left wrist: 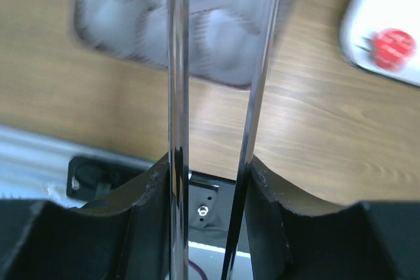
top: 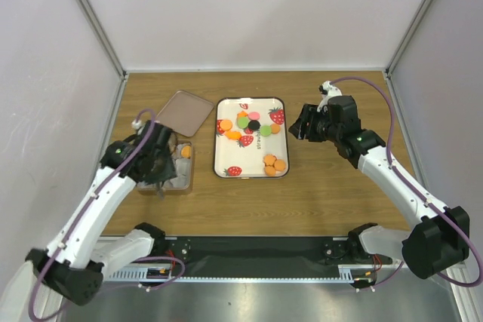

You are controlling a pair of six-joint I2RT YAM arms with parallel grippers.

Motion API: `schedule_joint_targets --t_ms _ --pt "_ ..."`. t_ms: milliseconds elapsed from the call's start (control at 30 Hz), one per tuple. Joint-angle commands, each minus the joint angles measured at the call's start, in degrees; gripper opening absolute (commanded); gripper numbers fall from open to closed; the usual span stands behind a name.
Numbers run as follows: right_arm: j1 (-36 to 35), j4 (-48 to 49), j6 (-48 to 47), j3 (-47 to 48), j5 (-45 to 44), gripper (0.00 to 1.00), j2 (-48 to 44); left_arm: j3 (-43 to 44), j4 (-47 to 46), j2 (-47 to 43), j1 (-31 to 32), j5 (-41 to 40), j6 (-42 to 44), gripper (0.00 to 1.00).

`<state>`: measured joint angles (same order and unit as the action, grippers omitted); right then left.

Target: Pack the cookies

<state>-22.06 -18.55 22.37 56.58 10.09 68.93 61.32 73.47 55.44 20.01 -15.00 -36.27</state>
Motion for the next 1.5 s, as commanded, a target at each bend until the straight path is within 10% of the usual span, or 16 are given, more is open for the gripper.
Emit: schedule_joint_targets --t_ms 0,367,1467 --pt "0.09 1.14 -0.66 0.20 -2.61 0.58 -0.46 6.34 -1.05 5.28 11.96 -3.89 -5.73 0.47" --pt "2.20 -0.44 -0.75 0.20 -9.29 0.59 -1.60 14.61 -12.29 25.50 36.66 -2.75 -6.45 0.51" --pt "2.64 -0.18 -0.75 0.02 -9.30 0.58 -1.78 15.06 -16.61 37.90 44.94 2.00 0.85 0.52"
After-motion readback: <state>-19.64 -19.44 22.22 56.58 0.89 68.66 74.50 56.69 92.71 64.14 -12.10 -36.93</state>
